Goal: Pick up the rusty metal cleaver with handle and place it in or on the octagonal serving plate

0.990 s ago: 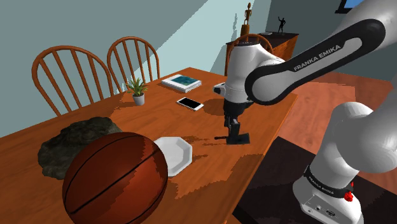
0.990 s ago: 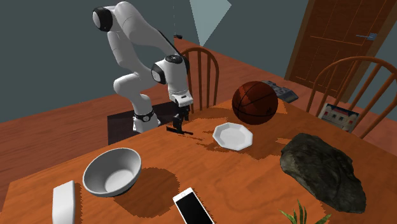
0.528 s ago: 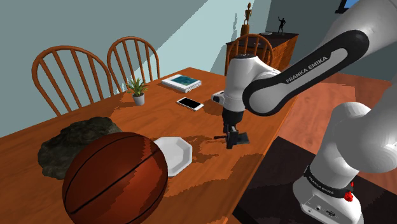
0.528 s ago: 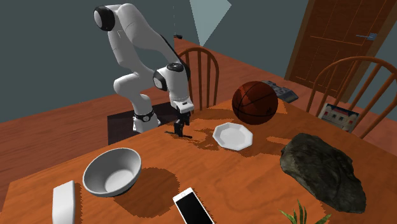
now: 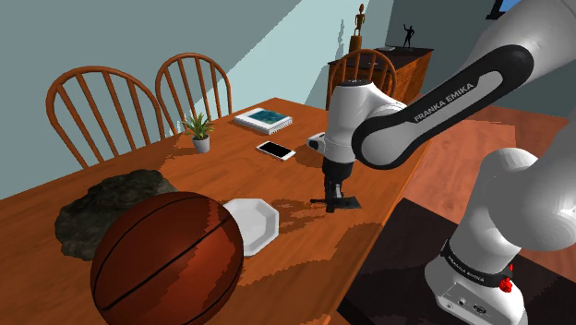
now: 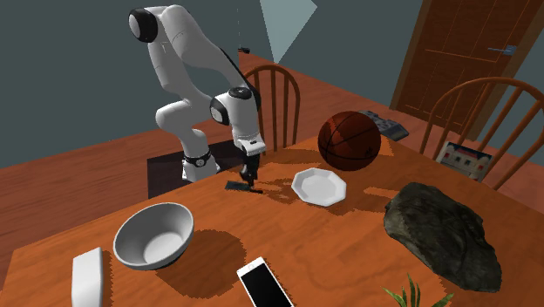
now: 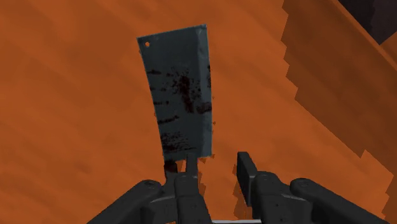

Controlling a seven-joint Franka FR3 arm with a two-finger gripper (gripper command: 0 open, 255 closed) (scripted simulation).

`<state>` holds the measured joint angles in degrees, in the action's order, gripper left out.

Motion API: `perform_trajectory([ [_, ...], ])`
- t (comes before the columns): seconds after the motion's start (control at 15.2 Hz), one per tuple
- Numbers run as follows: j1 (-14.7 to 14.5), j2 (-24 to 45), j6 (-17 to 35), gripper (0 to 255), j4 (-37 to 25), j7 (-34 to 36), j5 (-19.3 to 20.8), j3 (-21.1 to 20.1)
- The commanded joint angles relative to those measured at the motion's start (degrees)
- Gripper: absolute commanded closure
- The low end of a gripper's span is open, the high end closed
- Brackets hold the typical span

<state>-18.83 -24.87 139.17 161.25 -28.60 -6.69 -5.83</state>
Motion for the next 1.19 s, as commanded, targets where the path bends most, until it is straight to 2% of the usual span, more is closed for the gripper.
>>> perform_trajectory([
  [0.0,0.00,0.00,0.00,255,0.00,0.00,0.00,0.00],
  [0.46,0.00,0.00,0.00,255,0.00,0.00,0.00,0.00],
  [0.53,0.00,0.00,0.00,0,0.00,0.00,0.00,0.00],
  [0.73,1.35,-3.29,-6.00,0,-1.06,-9.39,3.71,3.79],
  [1.12,1.22,1.09,0.37,0,0.93,-9.47,3.48,3.66],
])
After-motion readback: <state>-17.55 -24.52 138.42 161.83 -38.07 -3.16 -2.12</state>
